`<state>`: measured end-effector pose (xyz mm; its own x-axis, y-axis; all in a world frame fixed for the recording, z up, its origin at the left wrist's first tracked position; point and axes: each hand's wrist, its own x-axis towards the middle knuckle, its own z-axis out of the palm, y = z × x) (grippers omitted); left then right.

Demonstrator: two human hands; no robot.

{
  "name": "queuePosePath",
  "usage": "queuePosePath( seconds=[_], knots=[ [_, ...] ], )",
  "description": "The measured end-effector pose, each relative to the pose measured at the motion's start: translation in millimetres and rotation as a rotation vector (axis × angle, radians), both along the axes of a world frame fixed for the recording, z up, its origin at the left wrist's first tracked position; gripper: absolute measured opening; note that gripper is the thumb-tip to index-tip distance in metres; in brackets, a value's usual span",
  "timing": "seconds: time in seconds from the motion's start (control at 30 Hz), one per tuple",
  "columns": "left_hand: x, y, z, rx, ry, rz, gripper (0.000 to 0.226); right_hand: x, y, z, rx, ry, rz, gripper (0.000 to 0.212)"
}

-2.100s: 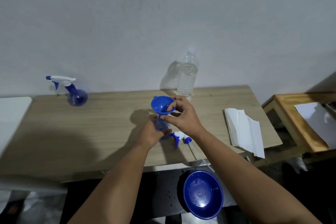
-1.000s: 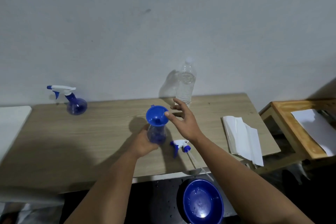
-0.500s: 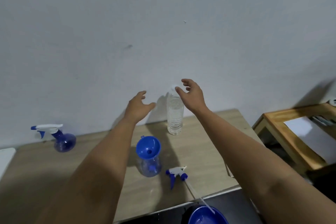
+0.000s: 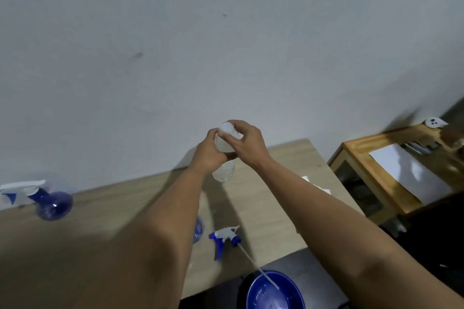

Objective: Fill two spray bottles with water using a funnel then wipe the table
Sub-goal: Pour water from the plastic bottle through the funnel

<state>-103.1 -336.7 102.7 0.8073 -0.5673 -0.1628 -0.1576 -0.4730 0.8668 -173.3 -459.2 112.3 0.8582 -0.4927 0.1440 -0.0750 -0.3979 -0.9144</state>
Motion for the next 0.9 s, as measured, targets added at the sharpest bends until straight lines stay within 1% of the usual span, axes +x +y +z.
queuePosePath(
  seconds=[0.07, 0.27, 0.33, 0.47, 0.57, 0.77, 0.83, 0.9],
  knots=[
    [-13, 0, -1, 0.030, -0.036, -0.022, 0.086, -20, -2, -2, 0.004, -0.036, -0.020, 0.035],
    [-54, -4, 1, 0.077, -0.091, -0.093, 0.076, -68, -5, -3, 0.064, -0.070, -0.069, 0.027],
    [-66, -4, -1, 0.060, -0.071, -0.101, 0.073, -78, -6, -2, 0.081, -0.071, -0.066, 0.029],
    [-81, -1, -7, 0.034, -0.039, -0.077, 0.069, -86, -4, 2, 0.063, -0.075, -0.082, 0.038],
    [-83, 2, -10, 0.029, 0.002, -0.072, 0.071, -86, -1, 3, 0.055, -0.079, -0.110, 0.036],
    [-82, 2, -14, -0.002, 0.041, -0.062, 0.071, -87, -1, -7, 0.111, -0.147, 0.007, 0.025],
    [-82, 3, -14, -0.019, 0.049, -0.060, 0.070, -87, -7, -4, 0.123, -0.138, 0.068, 0.021],
    [-82, 3, -14, -0.028, 0.060, -0.059, 0.067, -87, -12, 0, 0.133, -0.111, 0.126, 0.022]
  ],
)
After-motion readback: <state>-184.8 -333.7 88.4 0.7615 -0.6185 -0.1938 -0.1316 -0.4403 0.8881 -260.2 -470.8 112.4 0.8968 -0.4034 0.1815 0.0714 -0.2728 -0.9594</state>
